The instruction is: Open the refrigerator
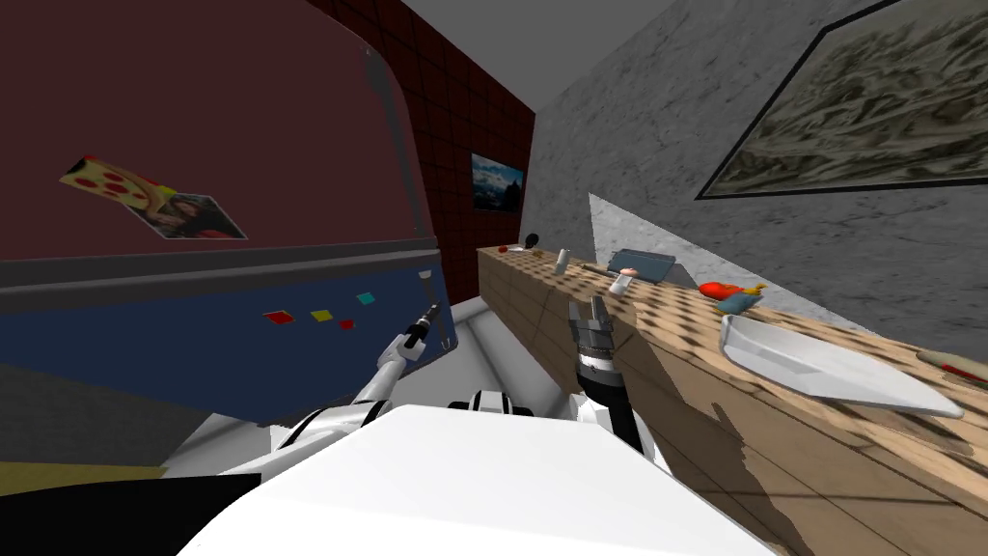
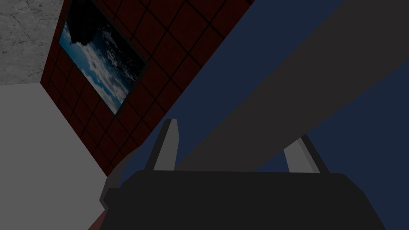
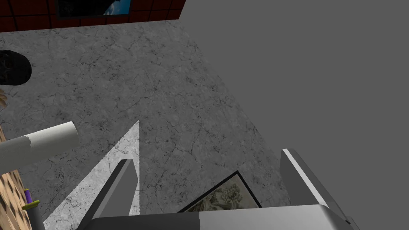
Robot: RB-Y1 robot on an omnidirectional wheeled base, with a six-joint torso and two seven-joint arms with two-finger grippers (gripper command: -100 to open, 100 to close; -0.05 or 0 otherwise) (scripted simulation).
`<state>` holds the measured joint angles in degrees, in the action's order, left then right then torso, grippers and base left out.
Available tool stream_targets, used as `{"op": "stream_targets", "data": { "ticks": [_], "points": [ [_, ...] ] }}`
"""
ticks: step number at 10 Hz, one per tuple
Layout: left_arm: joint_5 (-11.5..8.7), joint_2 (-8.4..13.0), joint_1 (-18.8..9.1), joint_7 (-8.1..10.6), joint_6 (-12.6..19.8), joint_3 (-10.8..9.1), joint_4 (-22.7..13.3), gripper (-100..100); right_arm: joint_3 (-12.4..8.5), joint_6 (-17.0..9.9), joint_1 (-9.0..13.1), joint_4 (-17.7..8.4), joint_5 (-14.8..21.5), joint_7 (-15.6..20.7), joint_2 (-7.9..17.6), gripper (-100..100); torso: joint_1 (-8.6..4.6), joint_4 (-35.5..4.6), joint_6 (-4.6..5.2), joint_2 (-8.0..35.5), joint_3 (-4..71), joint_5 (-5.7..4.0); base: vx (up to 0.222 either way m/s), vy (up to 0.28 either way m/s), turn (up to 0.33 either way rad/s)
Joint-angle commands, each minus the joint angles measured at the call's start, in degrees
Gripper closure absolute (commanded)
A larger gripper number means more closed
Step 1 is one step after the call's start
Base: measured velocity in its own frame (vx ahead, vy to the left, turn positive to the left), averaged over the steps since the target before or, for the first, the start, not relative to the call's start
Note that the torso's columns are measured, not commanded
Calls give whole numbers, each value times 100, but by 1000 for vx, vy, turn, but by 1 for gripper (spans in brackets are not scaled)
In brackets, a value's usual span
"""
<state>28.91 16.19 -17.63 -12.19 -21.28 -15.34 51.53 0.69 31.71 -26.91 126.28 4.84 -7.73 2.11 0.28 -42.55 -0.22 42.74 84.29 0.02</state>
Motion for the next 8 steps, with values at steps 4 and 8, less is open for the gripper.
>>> {"op": "stream_targets", "data": {
  "ticks": [4,8],
  "points": [
    [108,64,-230,384,-112,552,-69,100,0,0,0,0,0,0,0,0,-27,-11,0,-6,7,-9,-415,59,-104],
    [191,81,-234,512,-79,841,-35,100,0,0,-3,0,0,0,0,0,-41,-21,8,2,2,-15,-229,52,-63]
  ]
}}
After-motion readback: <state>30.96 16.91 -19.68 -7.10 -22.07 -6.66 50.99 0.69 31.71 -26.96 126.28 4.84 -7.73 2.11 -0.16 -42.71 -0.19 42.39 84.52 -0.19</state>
